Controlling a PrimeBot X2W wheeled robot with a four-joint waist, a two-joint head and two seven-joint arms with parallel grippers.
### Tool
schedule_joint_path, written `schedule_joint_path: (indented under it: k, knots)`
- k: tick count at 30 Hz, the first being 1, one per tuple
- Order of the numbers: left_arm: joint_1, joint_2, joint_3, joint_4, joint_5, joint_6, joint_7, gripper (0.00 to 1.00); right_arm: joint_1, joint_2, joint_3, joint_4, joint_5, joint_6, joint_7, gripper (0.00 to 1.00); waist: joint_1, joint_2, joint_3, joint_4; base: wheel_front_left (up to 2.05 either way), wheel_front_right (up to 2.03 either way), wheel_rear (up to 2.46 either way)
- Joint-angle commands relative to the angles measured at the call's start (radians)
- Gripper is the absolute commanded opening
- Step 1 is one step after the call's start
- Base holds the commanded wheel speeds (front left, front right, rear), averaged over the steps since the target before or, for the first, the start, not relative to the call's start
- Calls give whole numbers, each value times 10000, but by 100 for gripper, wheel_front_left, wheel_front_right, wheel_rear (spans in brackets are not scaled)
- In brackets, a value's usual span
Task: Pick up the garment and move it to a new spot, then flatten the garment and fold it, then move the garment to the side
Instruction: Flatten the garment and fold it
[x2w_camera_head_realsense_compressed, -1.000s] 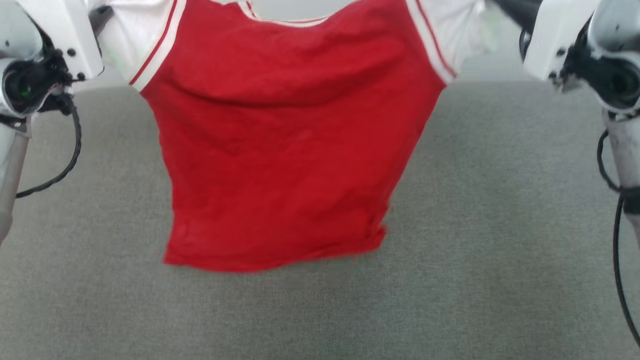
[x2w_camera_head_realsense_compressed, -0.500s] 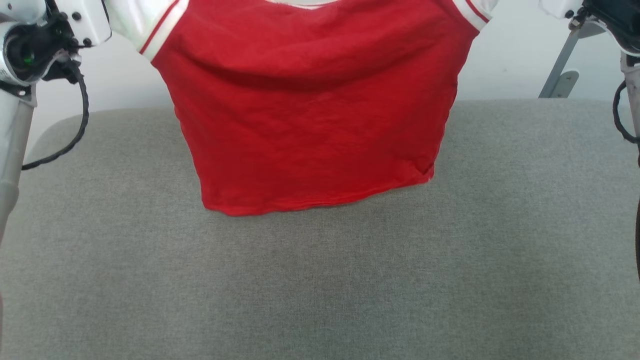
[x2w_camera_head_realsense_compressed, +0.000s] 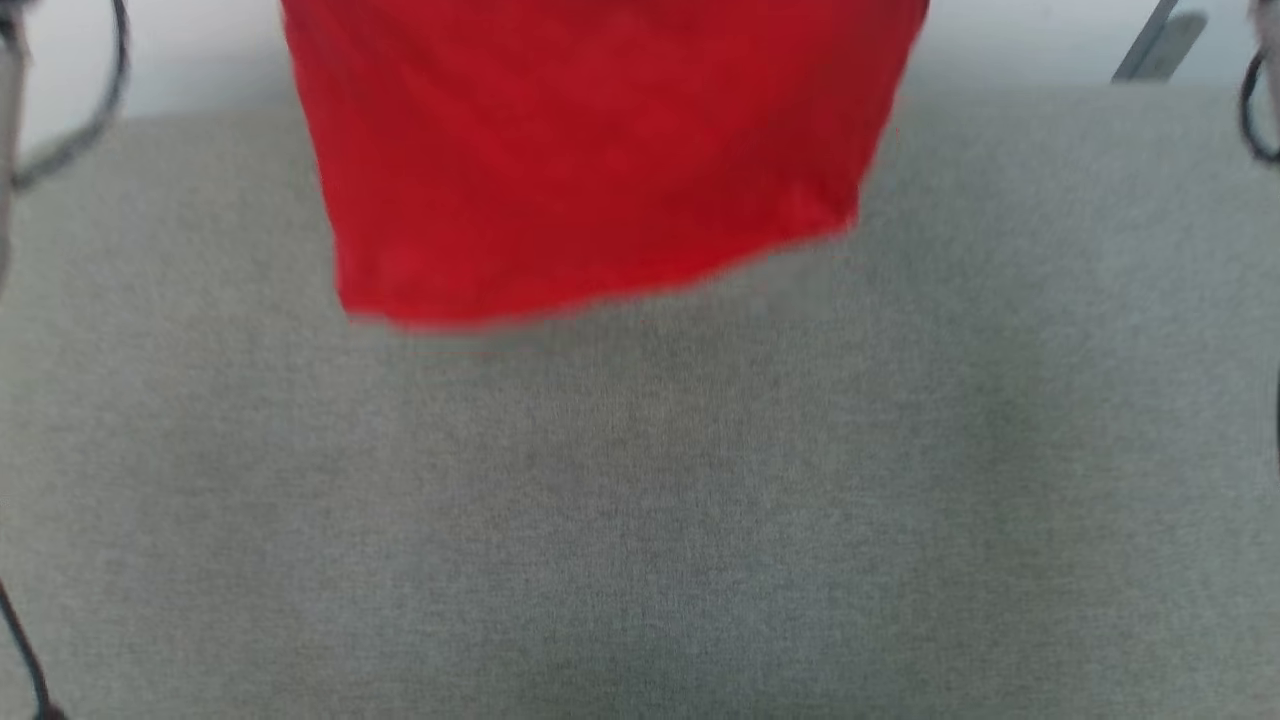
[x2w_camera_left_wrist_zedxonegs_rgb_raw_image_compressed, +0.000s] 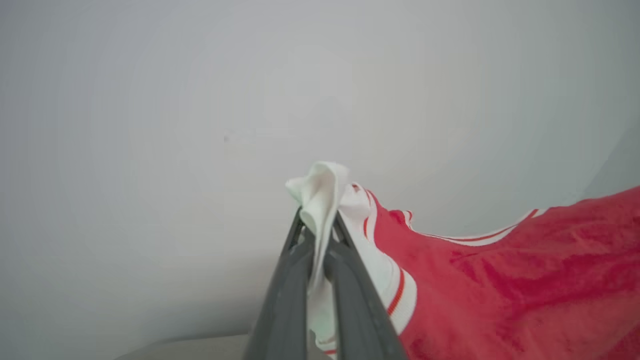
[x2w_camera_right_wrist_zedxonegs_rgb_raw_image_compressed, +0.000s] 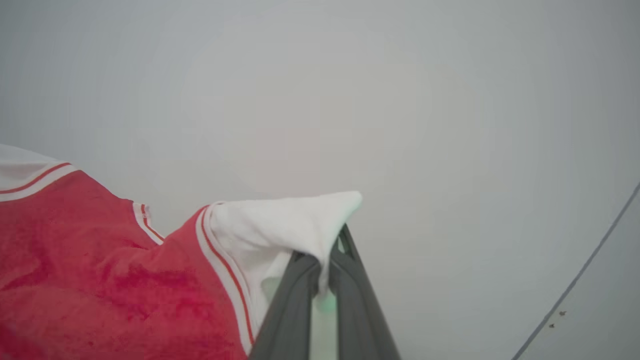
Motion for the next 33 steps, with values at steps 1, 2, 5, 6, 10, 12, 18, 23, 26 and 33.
schedule_joint_path:
  k: [1, 2, 5, 6, 10, 12, 18, 23, 26, 33]
  knots:
    - [-526, -70, 94, 215, 195, -46, -662, 0, -452, -10, 1, 199, -396, -3, -941, 0, 0, 0, 663, -13, 0, 0, 0]
    - [-750, -134, 91, 348, 353, -97, -1138, 0, -683, -8, 39, 383, -635, -3, -1544, 0, 0, 0, 812, -11, 0, 0, 0]
    - [-1396, -318, 108, 677, 685, -319, -2688, 0, -1290, -37, 89, 909, -1517, -3, -3418, 0, 0, 0, 1207, 59, 0, 0, 0]
    - [-1579, -395, 88, 747, 786, -465, -3168, 0, -1445, -60, 83, 1109, -1806, -3, -3978, 0, 0, 0, 1301, 95, 0, 0, 0]
    - [-1976, -628, 35, 1141, 852, -935, -4508, 0, -2010, -204, 173, 1572, -2927, -3, -5129, 0, 0, 0, 1661, 292, 0, 0, 0]
    - [-1786, -676, -130, 1424, 841, -1064, -4841, 0, -1817, -137, 246, 1814, -3141, -3, -5232, 0, 0, 0, 1747, 379, 0, 0, 0]
    - [-820, -765, -787, 2269, 614, -1210, -4935, 0, -940, 25, 731, 2679, -2687, -3, -5210, 0, 0, 0, 1734, 517, 0, 0, 0]
    - [313, -612, -1508, 2444, 156, -1198, -4346, 0, 155, 211, 1314, 2803, -1211, -3, -4468, 0, 0, 0, 1564, 568, 0, 0, 0]
    - [851, -618, -1701, 2641, -345, -1200, -3670, 0, 821, 52, 1739, 2491, -279, -3, -3817, 0, 0, 0, 1411, 586, 0, 0, 0]
    - [1912, -608, -1941, 2513, -1318, -1202, -2041, 0, 2052, -461, 2496, 1422, 1375, -3, -2419, 0, 0, 0, 1022, 630, 0, 0, 0]
